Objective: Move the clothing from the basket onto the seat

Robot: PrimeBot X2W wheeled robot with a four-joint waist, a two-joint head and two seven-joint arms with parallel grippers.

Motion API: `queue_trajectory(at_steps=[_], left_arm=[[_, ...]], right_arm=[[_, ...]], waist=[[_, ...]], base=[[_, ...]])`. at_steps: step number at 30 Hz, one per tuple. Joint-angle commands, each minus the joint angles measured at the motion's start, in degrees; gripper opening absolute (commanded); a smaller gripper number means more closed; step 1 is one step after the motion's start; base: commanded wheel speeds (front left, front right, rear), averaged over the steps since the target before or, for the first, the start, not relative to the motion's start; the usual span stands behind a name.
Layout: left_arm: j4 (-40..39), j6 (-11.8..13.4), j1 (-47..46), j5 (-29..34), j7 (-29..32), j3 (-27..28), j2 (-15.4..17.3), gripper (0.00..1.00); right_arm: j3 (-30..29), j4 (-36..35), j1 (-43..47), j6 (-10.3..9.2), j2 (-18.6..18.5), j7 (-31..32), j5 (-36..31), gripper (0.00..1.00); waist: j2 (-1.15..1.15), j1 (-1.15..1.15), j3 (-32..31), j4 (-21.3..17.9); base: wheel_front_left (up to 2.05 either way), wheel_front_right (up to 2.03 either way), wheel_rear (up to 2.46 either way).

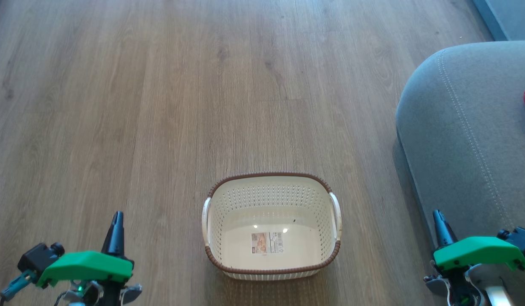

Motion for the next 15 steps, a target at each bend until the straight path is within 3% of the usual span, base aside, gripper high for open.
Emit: queue_trajectory(at_steps=[1, 15], left_arm=[[-2.1, -0.46, -3.02, -1.92, 0.44, 1.53, 0.16, 0.0], [-2.61, -0.74, -3.87, -11.12, 2.81, 2.39, 0.18, 0.0]], right_arm=[[0.24, -2.21, -2.92, 0.24, 0.03, 0.52, 1.92, 0.0], [-0.74, -2.84, -3.26, 0.28, 0.09, 2.84, 10.88, 0.0]], waist=[[0.0, 0.0, -0.03, 0.03], [0.0, 0.0, -0.23, 0.24]], base=[[0.0, 0.0, 0.0], [0.0, 0.0, 0.0]])
